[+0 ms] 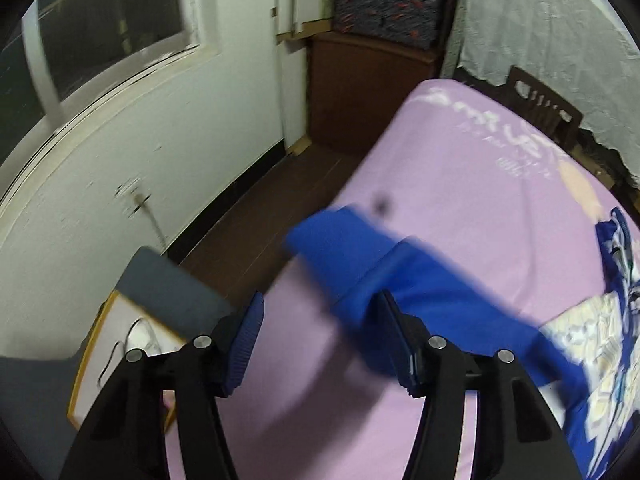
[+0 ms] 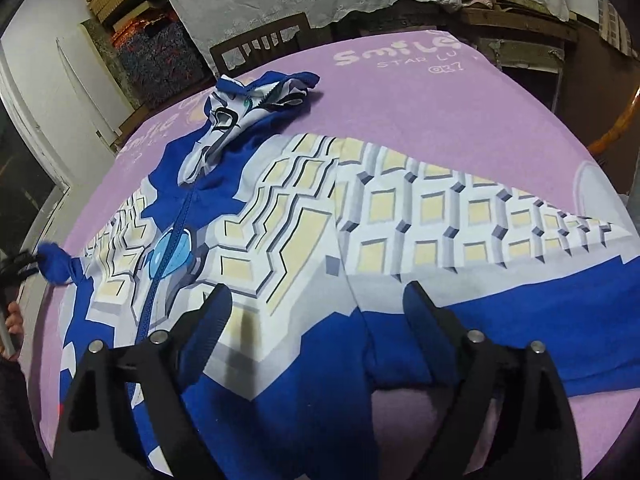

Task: Fold large clothes
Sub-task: 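Grasp the other blue sleeve cuff with the left tool and lift it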

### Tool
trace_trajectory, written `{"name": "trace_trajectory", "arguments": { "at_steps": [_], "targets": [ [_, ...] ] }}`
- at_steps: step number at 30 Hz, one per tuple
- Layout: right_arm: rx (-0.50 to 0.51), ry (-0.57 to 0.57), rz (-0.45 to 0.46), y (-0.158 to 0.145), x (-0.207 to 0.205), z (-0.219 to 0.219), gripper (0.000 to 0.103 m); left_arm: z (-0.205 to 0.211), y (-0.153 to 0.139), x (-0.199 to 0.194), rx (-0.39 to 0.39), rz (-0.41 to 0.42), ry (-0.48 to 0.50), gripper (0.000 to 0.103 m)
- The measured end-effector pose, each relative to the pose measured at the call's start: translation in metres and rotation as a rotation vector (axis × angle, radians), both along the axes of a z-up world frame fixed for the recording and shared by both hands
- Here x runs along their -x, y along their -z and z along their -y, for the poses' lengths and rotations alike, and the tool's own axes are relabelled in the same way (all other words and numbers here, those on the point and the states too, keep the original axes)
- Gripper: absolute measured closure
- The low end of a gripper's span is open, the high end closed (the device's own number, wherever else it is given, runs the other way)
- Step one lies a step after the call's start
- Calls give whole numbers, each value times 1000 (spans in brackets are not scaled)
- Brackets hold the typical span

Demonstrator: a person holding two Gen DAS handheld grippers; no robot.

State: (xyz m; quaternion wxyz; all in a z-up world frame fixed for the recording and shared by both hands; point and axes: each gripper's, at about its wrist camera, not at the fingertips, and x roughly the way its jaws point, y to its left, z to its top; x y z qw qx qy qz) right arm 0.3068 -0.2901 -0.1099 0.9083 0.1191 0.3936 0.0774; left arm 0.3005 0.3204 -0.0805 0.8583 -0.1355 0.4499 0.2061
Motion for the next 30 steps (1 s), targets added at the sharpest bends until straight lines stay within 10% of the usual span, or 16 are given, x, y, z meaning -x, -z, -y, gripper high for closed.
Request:
{"name": "trace_trajectory", "arguments": {
  "at_steps": [9, 20, 30],
  "targets": [
    [9, -2, -1, 1, 0, -1, 15, 23, -31, 7, 77, 81, 89, 34],
    [0, -13, -2, 1, -1, -1, 11, 117, 0, -69, 27, -47, 241, 25],
    [17, -16, -6, 2, -2, -2, 11, 92, 23, -2, -13, -92, 225, 19]
  ]
}}
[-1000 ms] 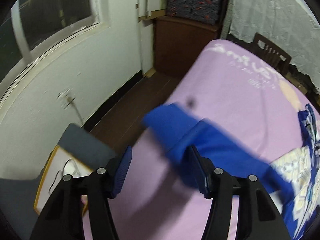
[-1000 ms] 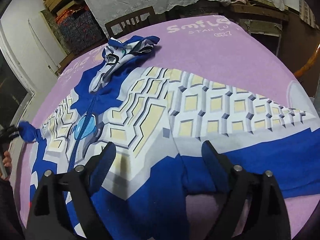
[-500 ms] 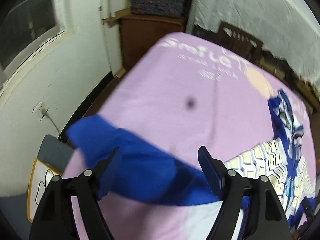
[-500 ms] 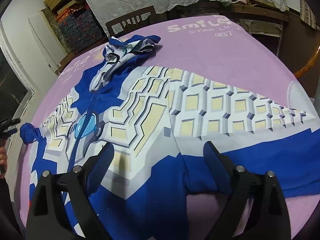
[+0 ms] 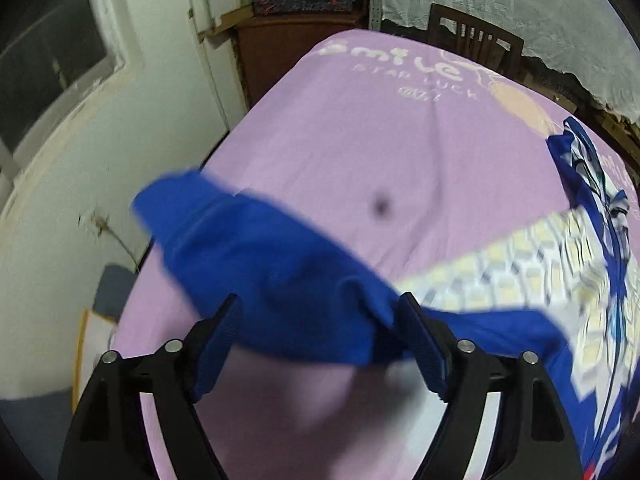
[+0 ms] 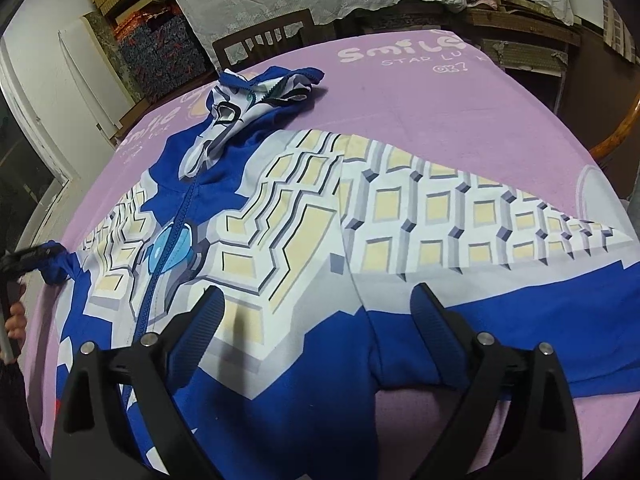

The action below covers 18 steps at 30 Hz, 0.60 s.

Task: Fold large clothes
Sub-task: 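Grasp the other blue sleeve cuff with the left tool and lift it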

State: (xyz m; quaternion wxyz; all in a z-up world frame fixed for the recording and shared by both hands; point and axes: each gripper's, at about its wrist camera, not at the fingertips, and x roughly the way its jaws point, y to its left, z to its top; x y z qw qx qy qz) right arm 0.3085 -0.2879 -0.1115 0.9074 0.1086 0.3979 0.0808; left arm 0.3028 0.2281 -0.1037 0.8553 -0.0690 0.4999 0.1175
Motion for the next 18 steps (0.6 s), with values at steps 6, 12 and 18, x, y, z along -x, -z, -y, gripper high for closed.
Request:
{"name": "trace_trajectory", "arguments": {
  "at_steps": [6, 12, 18],
  "targets": [
    [9, 2, -2, 1, 1, -1, 9, -24, 15, 65, -21, -13, -74, 18],
    [8, 1, -2, 1, 1, -1, 8, -53, -11, 70, 117, 52, -121, 18],
    [2, 3, -1, 1, 1, -1, 7, -21, -29, -11, 87, 13, -86, 18]
  ]
}}
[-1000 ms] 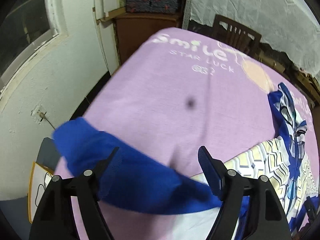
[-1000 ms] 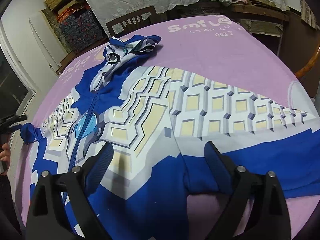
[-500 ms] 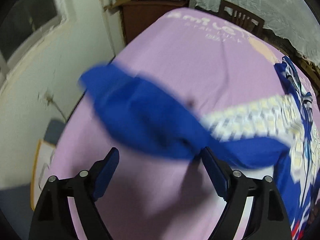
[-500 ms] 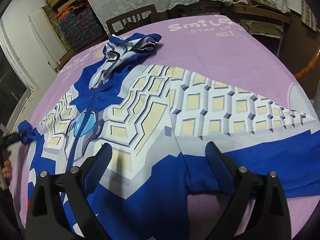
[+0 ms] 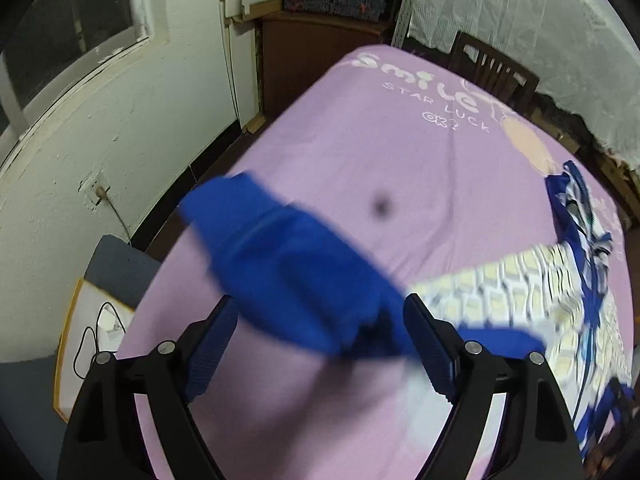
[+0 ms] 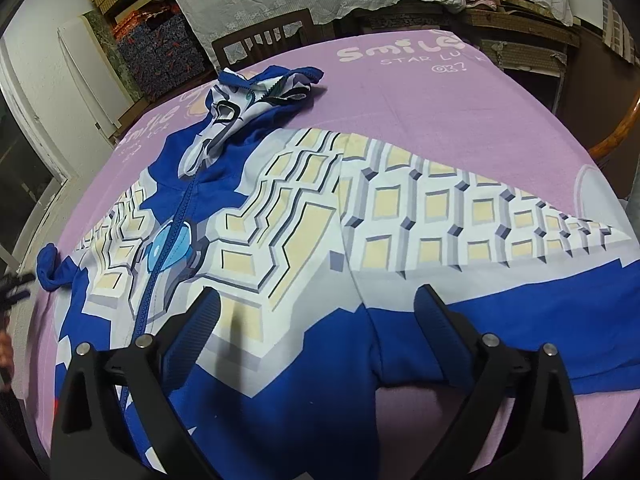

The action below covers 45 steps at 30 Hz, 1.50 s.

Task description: Fold large clothes

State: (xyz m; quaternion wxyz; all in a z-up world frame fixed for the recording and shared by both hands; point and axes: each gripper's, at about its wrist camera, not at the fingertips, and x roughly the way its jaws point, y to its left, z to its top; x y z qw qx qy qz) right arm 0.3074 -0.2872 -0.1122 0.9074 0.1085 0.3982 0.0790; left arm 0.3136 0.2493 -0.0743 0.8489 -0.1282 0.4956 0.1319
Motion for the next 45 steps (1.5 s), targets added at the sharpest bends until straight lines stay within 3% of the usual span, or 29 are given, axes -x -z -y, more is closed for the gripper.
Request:
{"name": "trace_trajectory", "arguments": {
  "at_steps": [4, 8, 11, 12, 13, 16, 19, 24, 29, 33, 35, 36, 40, 43, 45],
  "targets": [
    [-8, -1, 0, 0, 0, 1, 6, -5, 8, -46, -24, -72, -90, 18],
    [-1, -6, -3, -1, 0, 0, 5, -14, 24, -61, -12, -134, -134, 19],
    [2, -7, -5, -1, -1, 0, 5, -13, 27, -56, -46, -136, -142, 41],
    [3, -7, -5, -1, -1, 0, 5, -14, 26, -51, -44, -123, -139, 54],
    [5, -6, -7, -1, -1, 0, 5, -15, 24, -49, -31, -113, -132, 68],
    [7, -5, -8, 0, -2, -1, 5, -20, 20, -32, 10, -82, -114, 89],
    [7, -5, -7, 0, -2, -1, 5, -21, 15, -14, 31, -47, -98, 94],
    [6, 0, -7, 0, -2, 1, 5, -23, 10, 30, 86, 19, -82, 95],
    [5, 5, -8, 0, 0, 3, 5, -29, 22, 87, 207, 70, -60, 95],
    [13, 6, -10, 0, 2, 3, 5, -41, 32, 135, 279, 111, -107, 93],
    [13, 7, -11, 0, 2, 3, 4, -48, 38, 149, 332, 116, -125, 84],
    [13, 6, -10, 0, 2, 3, 4, -52, 39, 156, 358, 125, -137, 74],
    [13, 5, -10, 0, 2, 2, 4, -62, 33, 161, 385, 175, -147, 52],
    [10, 5, -10, 0, 2, 3, 4, -68, 32, 156, 398, 196, -155, 47],
    [8, 6, -9, 0, 3, 3, 4, -73, 36, 156, 460, 213, -160, 47]
  ]
}}
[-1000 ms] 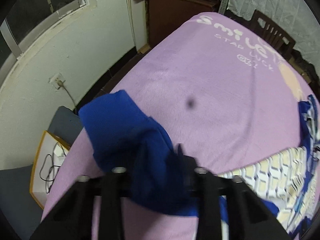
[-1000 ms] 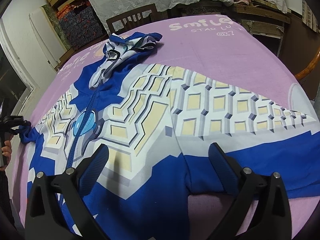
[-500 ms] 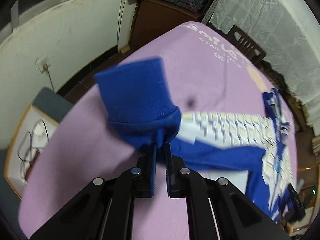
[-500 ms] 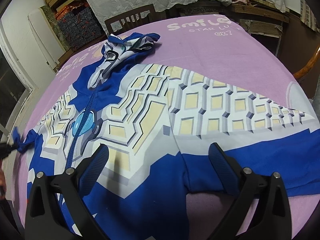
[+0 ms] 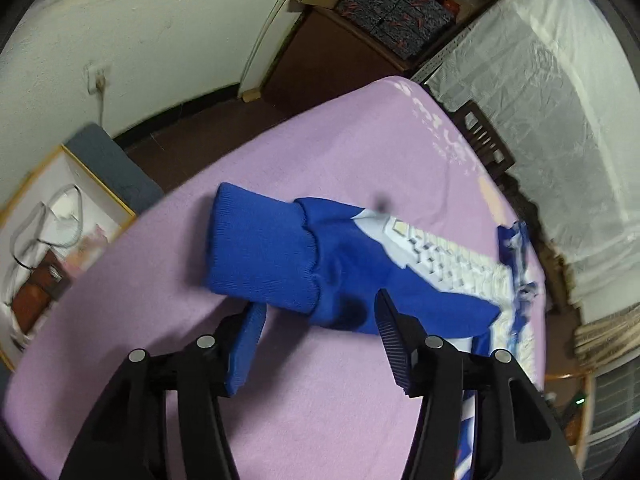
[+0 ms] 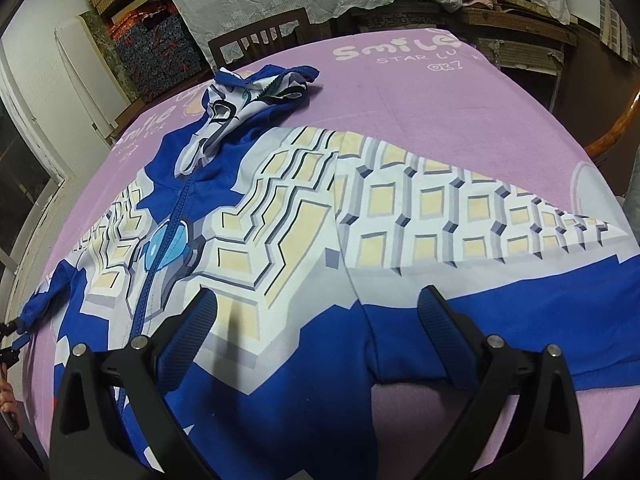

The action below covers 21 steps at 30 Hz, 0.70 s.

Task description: Fold large clothes

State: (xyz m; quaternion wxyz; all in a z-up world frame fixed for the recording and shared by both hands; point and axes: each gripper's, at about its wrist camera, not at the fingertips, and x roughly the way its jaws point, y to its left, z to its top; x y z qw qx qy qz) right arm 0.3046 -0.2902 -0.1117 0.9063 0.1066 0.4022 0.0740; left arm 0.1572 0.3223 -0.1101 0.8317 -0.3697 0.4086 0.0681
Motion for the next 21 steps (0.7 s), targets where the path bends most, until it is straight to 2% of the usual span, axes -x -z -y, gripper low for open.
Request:
{"name": "trace_trajectory", "arguments": {
  "at_steps": [2, 5, 8, 9, 10, 12, 13, 14, 16, 17, 18, 20, 21],
  "targets": [
    [-2, 2, -1, 0, 1, 1, 4, 1, 0, 2, 55, 35, 16, 47],
    [-5, 4, -1, 0, 1, 1, 4, 9, -2, -5, 11, 20, 33, 47],
    [3, 4, -2, 0, 2, 1, 4, 3, 7, -19, 34, 2, 8, 48],
    [2, 4, -1, -1, 2, 1, 4, 1, 5, -23, 2, 0, 3, 54],
    [-2, 5, -1, -1, 2, 1, 4, 0, 3, -27, -22, -2, 3, 70],
    [-12, 7, 2, -1, 2, 1, 4, 0, -8, -40, -75, 26, 38, 88],
    [-16, 8, 3, -1, 3, 2, 4, -1, -18, -45, -109, 49, 51, 89],
    [-19, 8, 4, -1, 3, 2, 5, -2, -35, -50, -166, 94, 49, 90],
    [-31, 12, 7, -2, 3, 4, 6, -4, -59, -52, -222, 191, 69, 90],
    [-39, 19, 8, -3, 4, 7, 6, -4, -74, -55, -265, 255, 100, 90],
    [-50, 38, 7, -4, 5, 10, 7, -3, -79, -58, -303, 275, 122, 90],
    [-119, 56, -2, -7, 9, 20, 8, -1, -72, -70, -373, 244, 138, 90],
    [-158, 61, 1, -9, 12, 24, 8, -2, -56, -79, -395, 174, 141, 90]
  ]
}}
